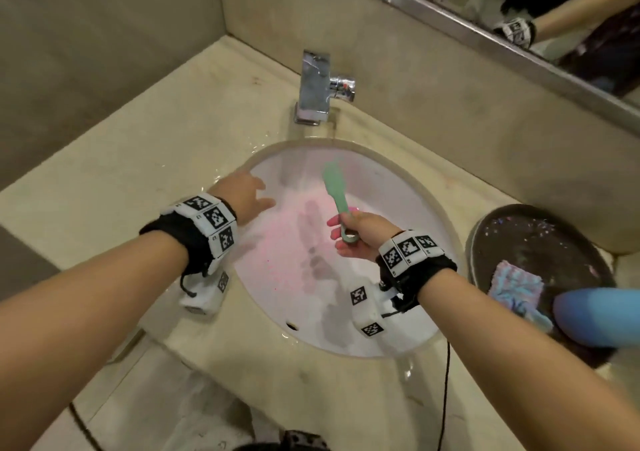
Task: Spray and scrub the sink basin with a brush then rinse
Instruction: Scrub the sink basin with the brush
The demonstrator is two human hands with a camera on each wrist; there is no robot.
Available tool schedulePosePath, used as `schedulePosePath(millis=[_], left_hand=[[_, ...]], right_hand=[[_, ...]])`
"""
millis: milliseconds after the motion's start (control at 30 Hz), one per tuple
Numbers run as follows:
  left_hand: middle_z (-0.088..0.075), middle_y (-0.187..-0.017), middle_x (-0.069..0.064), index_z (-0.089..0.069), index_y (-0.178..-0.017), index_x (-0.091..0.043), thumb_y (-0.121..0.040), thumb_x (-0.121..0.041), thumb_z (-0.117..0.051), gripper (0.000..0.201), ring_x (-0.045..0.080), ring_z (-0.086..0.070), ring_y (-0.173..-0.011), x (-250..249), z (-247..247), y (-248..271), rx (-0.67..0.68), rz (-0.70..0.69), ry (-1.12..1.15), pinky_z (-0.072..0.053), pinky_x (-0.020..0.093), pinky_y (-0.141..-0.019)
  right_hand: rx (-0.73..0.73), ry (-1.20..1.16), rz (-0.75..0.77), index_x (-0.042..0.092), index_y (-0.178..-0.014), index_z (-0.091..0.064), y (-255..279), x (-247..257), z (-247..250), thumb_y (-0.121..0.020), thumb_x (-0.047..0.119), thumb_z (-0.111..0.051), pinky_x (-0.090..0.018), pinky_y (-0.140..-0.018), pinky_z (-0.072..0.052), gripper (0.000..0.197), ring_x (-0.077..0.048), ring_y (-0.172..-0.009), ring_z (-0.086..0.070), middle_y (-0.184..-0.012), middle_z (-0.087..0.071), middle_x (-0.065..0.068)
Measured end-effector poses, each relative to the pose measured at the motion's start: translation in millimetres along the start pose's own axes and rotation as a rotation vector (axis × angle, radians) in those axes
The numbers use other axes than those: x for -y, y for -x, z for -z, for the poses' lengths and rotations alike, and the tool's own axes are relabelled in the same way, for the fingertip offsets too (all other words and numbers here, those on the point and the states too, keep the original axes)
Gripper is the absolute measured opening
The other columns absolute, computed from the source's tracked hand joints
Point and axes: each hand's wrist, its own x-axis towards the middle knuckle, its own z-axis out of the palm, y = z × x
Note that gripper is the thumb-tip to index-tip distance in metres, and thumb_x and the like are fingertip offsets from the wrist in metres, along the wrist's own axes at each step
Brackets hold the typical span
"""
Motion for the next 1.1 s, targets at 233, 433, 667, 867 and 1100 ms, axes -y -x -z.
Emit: schedulePosePath(millis=[233,433,667,867,1100], left_hand=[[-0.064,-0.107,0.010,-0.065,-0.108,-0.005,-0.095,-0.045,-0.046,0.047,0.025,-0.059,-0.105,-65,5,-27,0.312,-0.173,0.511,-0.045,0.029,-0.084],[-0.062,-0.095,0.016,-0.057,-0.075,-0.011,-0.097,-0.017,-0.048,0.025,0.022,-0.058,-0.085,-91,-3,-43,0.491,-0.256,0.871,-0.046,0.016,-0.056],[-0.058,-0.073,0.012,-0.042,-0.105,-0.002,-0.103,-0.012,-0.027,0.018,0.019,-0.061,-0.048,-105,-25,-68,0.747,-0.224,0.799,-0.050,0.027,-0.047],[-0.045,-0.060,0.007,-0.047,-0.086,-0.010,-0.101,-0.015,-0.034,0.020,0.009,-0.044,-0.028,-99,-64,-87,0.715,-0.114,0.599,-0.047,0.019,-0.036],[-0.048,-0.044,0.002,-0.052,-0.086,-0.008,-0.098,-0.021,-0.045,0.019,0.016,-0.042,-0.039,-102,-95,-120,0.593,-0.043,0.509,-0.044,0.026,-0.049]], right_hand=[[-0.134,0.081,0.185,0.013,-0.083,-0.053,37,18,-11,-0.102,0.027,-0.034,-0.023,-0.056,-0.048,0.030,-0.012,-0.050,-0.055,-0.071,-0.059,-0.006],[-0.317,0.104,0.178,0.015,-0.081,-0.052,48,8,-29,-0.102,0.033,-0.031,-0.021,-0.055,-0.044,0.034,-0.009,-0.051,-0.060,-0.073,-0.065,-0.005],[-0.874,0.399,-0.091,0.012,-0.126,-0.052,71,-56,-4,-0.096,0.042,-0.043,-0.031,-0.097,-0.037,0.043,-0.026,-0.119,-0.051,-0.128,-0.056,-0.008],[-0.973,0.523,-0.528,0.012,-0.150,-0.005,85,-110,15,-0.097,0.045,-0.037,-0.046,-0.117,-0.010,0.070,-0.028,-0.146,0.001,-0.158,0.004,-0.010],[-0.914,0.538,-0.598,0.004,-0.148,0.012,74,-118,17,-0.096,0.041,-0.044,-0.046,-0.117,-0.013,0.085,-0.033,-0.145,0.007,-0.156,0.016,-0.014]])
